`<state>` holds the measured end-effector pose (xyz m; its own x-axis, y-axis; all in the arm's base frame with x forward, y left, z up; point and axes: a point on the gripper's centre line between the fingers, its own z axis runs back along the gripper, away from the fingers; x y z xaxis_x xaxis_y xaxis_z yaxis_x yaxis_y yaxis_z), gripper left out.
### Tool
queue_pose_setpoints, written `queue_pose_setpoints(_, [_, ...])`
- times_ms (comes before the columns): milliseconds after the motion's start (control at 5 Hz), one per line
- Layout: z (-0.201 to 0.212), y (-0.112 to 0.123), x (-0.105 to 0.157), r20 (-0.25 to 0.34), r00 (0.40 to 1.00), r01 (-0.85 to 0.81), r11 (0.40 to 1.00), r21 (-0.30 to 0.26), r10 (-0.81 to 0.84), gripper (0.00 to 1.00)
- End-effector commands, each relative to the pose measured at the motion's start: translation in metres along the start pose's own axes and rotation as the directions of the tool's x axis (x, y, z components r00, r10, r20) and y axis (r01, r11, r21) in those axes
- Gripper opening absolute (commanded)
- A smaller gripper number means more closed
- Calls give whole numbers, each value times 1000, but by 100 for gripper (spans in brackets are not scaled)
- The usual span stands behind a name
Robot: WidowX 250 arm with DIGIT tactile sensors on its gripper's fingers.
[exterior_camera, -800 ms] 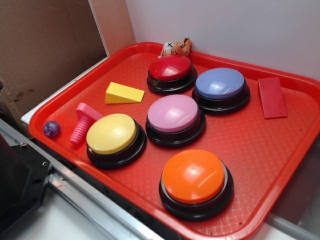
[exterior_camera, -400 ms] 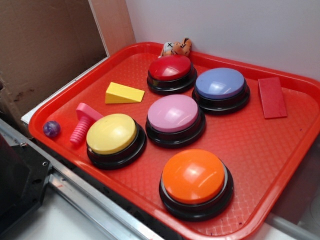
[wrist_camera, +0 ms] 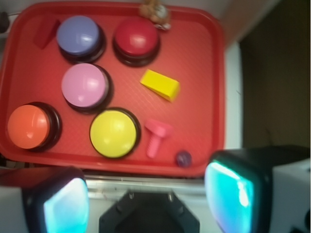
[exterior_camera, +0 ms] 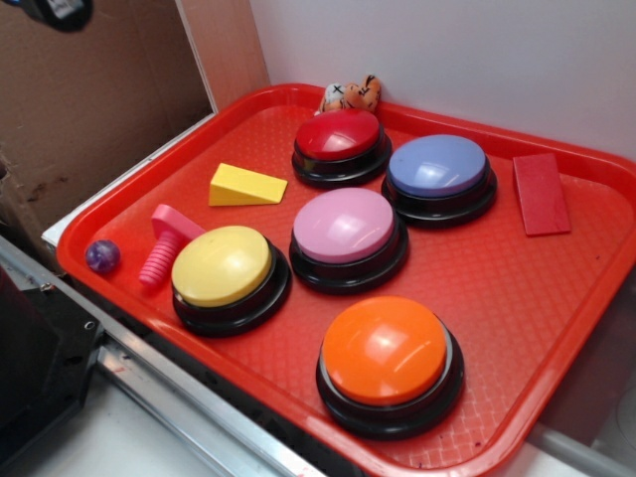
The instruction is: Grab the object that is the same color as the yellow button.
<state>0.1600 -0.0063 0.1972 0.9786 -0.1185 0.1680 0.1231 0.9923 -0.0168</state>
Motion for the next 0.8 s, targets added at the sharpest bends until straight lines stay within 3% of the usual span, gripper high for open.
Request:
queue_pose_setpoints(0, [-50,25,37,116,967,228,974,-12,-225,100])
queue_pose_setpoints(400, [-98,49,54,209,880,443,896,-38,-426,100])
queue_pose_setpoints(600, [-117,54,57,210,852,495,868,-22,-480,100])
